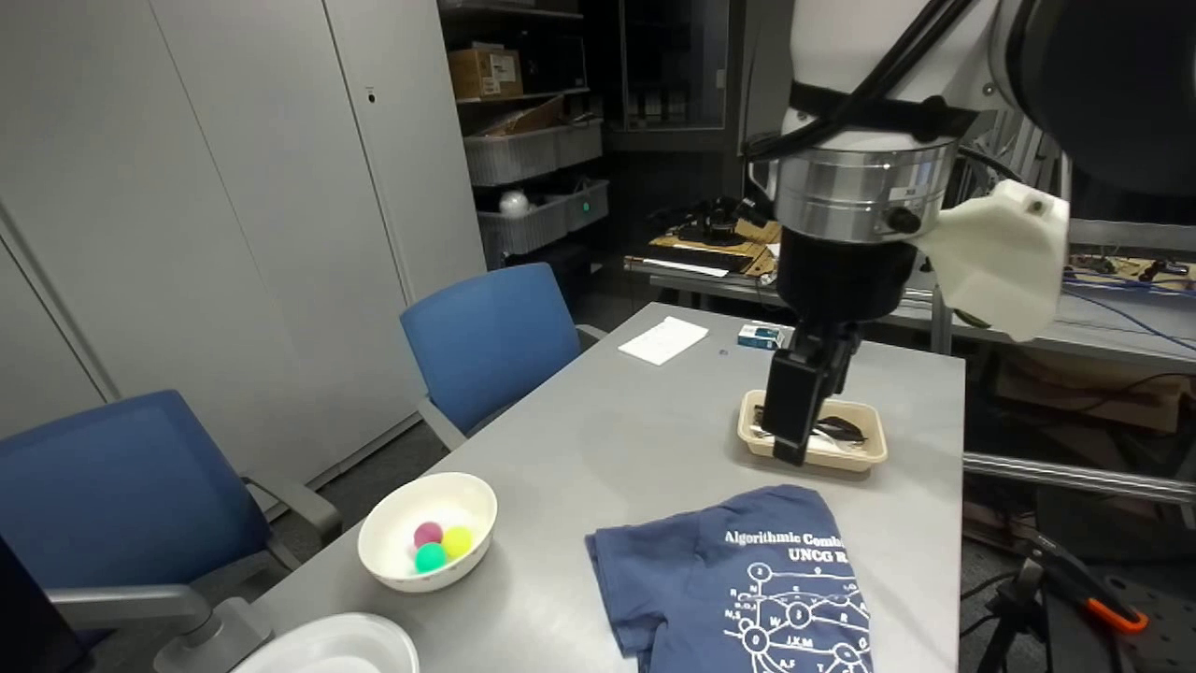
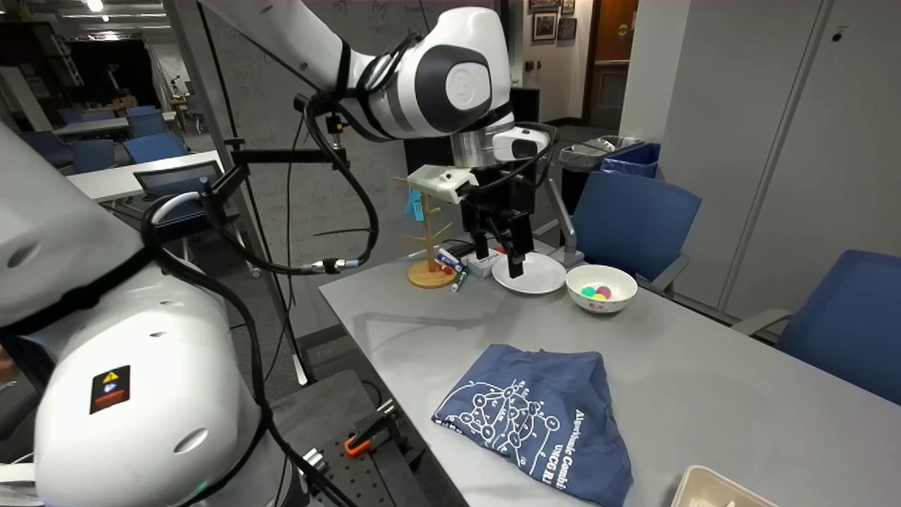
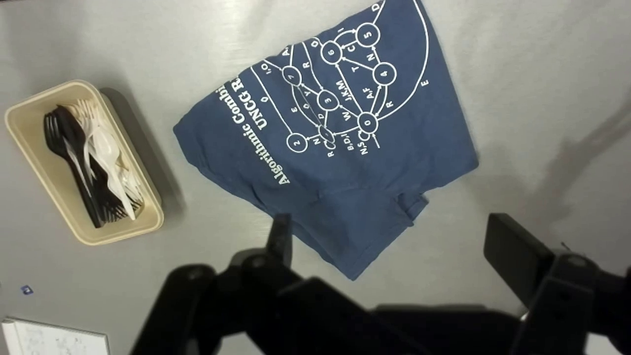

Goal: Unfold the blue T Shirt on the table.

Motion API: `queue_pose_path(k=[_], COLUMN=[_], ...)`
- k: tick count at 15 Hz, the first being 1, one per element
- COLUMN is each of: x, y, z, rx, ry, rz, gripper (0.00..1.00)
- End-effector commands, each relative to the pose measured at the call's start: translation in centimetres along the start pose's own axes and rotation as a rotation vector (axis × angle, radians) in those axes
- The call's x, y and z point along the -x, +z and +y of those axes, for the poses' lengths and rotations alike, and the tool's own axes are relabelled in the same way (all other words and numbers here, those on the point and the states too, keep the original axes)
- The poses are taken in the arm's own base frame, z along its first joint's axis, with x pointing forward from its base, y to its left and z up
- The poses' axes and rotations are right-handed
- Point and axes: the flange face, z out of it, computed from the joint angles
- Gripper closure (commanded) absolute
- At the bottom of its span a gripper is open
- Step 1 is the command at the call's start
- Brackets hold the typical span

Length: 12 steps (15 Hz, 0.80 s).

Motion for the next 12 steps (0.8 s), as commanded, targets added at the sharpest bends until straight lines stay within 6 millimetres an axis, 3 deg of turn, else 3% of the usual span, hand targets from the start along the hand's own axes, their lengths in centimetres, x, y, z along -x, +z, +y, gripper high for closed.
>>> queue_pose_path(k=[1,8,10,11,12], x=[-2.9,-8.0,-9.1,-7.2,-7.6], y=[3.2,11.4,12.0,11.6,12.1], z=[-1.1,-2.4,-2.4,-2.0,-1.9], rx=[0.022,0.021,0.010,0.008,0.007], ry=[0.015,-0.036,-0.042,-0.023,-0.019], rz=[-0.021,-0.073,-0.091,-0.093,-0.100], gripper=[0.00,0.00,0.00,0.00,0.00])
